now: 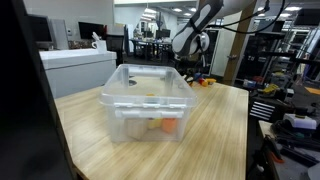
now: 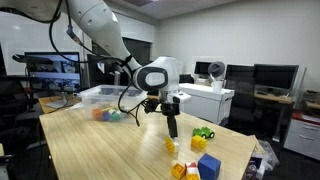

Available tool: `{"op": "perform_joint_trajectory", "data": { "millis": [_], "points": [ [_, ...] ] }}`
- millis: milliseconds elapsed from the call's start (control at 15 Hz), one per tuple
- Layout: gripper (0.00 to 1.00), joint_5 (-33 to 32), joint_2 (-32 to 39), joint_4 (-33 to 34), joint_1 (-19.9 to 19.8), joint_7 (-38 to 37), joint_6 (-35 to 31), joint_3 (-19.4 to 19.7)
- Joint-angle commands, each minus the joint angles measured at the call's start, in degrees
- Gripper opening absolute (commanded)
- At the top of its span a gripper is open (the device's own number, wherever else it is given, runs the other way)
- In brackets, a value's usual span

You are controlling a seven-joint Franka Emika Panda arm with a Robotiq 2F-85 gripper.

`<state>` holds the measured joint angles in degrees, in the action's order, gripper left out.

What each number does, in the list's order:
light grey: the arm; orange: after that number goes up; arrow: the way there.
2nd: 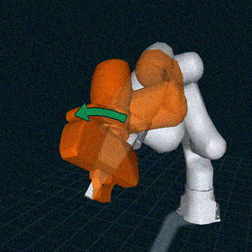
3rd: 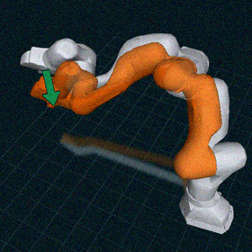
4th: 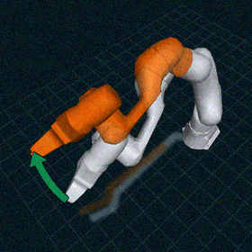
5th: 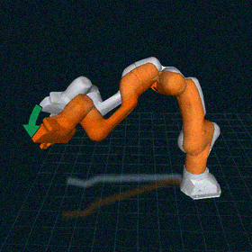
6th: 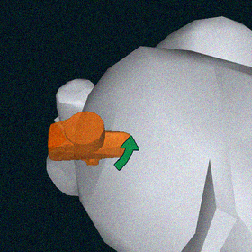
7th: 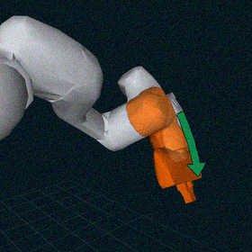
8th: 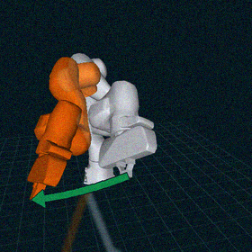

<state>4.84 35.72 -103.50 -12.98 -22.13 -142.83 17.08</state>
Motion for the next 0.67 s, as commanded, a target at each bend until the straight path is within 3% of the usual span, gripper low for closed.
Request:
{"op": "perform_joint_trajectory", "data": {
  "millis": [0,333,600],
  "points": [
    [1.0,0.2,-5.1,-3.8,0.0,3.3,0.7,-1.1],
    [1.0,0.1,-14.1,-8.4,0.1,4.6,1.1,-1.0],
    [1.0,-0.9,-14.1,-9.7,-1.6,2.3,3.4,2.1]
  ]
}}
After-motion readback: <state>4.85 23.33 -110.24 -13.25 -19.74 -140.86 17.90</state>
